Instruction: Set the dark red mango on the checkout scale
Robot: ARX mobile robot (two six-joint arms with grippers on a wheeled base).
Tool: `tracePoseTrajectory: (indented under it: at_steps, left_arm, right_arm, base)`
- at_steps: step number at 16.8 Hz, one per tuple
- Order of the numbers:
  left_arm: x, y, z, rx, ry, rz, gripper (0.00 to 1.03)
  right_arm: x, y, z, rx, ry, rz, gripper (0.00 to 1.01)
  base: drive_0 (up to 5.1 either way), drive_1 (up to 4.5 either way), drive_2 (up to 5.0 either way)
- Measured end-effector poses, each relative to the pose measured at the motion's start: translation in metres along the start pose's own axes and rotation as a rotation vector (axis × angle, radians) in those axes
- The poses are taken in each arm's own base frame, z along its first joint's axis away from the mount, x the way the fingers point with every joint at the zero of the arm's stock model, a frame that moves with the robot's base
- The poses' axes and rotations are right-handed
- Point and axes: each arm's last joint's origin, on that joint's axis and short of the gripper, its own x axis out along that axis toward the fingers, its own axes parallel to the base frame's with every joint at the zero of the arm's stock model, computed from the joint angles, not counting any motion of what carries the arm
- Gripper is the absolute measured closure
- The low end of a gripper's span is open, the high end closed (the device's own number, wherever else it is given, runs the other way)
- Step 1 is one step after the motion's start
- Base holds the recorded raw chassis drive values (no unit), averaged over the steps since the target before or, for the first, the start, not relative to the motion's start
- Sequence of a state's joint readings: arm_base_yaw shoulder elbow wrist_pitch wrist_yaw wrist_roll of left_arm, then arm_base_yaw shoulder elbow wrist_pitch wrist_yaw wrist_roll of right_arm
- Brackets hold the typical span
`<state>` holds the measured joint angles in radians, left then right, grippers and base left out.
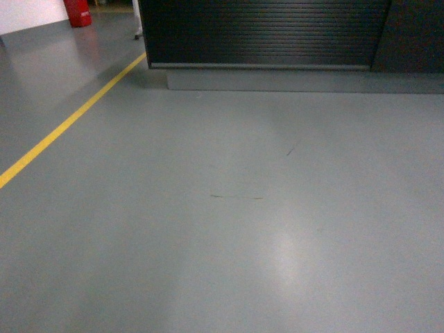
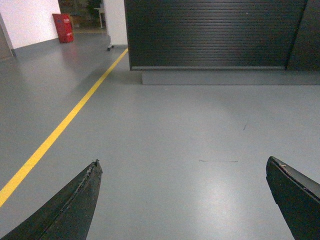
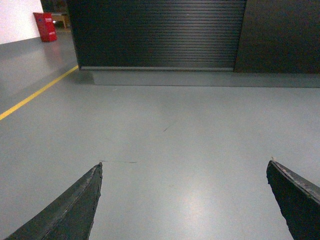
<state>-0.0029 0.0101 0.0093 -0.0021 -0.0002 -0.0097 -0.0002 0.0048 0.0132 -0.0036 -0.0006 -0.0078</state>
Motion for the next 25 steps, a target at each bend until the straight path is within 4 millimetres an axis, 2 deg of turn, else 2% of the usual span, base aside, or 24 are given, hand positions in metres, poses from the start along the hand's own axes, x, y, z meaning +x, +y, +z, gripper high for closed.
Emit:
tracePoseTrajectory:
  at_steps: [25]
  left_arm:
    - [0.0000,0.0000,0.0001,0.000,-0.002,0.000,0.05]
  right_arm:
    - [0.0000,0.0000,0.0000,0.000,0.000,0.000,0.03]
  base:
    - [0.0,0.00,0.0]
